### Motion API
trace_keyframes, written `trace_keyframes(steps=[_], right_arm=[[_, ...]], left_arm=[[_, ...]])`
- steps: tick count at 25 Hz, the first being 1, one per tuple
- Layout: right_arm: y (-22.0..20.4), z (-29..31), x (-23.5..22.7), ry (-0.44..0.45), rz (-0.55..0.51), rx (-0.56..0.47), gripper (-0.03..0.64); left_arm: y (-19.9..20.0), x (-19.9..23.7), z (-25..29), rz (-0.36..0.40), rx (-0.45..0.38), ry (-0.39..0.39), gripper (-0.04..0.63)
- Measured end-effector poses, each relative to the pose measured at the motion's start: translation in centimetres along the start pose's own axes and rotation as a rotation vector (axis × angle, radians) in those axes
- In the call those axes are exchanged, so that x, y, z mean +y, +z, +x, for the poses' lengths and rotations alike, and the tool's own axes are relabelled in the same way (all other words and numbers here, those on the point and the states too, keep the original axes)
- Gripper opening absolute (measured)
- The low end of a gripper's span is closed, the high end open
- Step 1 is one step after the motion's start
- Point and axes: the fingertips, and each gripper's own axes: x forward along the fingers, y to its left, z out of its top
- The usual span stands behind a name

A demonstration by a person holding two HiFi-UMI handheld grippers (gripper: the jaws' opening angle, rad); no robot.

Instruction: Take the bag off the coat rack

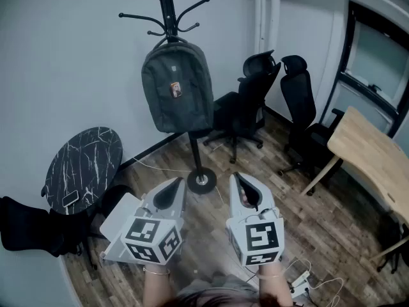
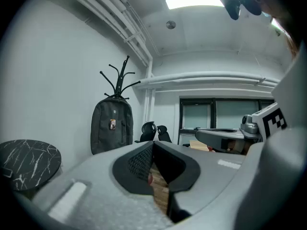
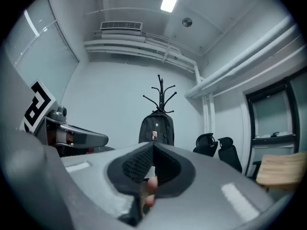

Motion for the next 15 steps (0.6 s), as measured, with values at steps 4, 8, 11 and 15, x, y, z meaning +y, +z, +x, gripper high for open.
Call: trace_keyframes(steps=[4, 8, 11, 15], right_arm=[[-0.2, 0.6, -0.7, 0.015, 0.007, -0.007, 0.002], [-0.6, 1.7, -0.5, 0.040, -0.001, -0.004, 0.002], [-0.8, 2.9, -0.2, 0.058, -0.009, -0.002, 0.002], [-1.4, 4.8, 0.1, 0.074, -0.001, 0.012, 0.002]], left_arm=[[-0.4, -0.2, 0.9, -0.013, 0.006, 0.004, 0.009], [-0.8, 0.4, 1.4, -0.012, 0.021, 0.019, 0.009], [-0.9, 1.3, 2.0, -0.013, 0.026, 0.027, 0.009], [-1.0, 3.0, 3.1, -0.018, 0.023, 0.027, 0.009]])
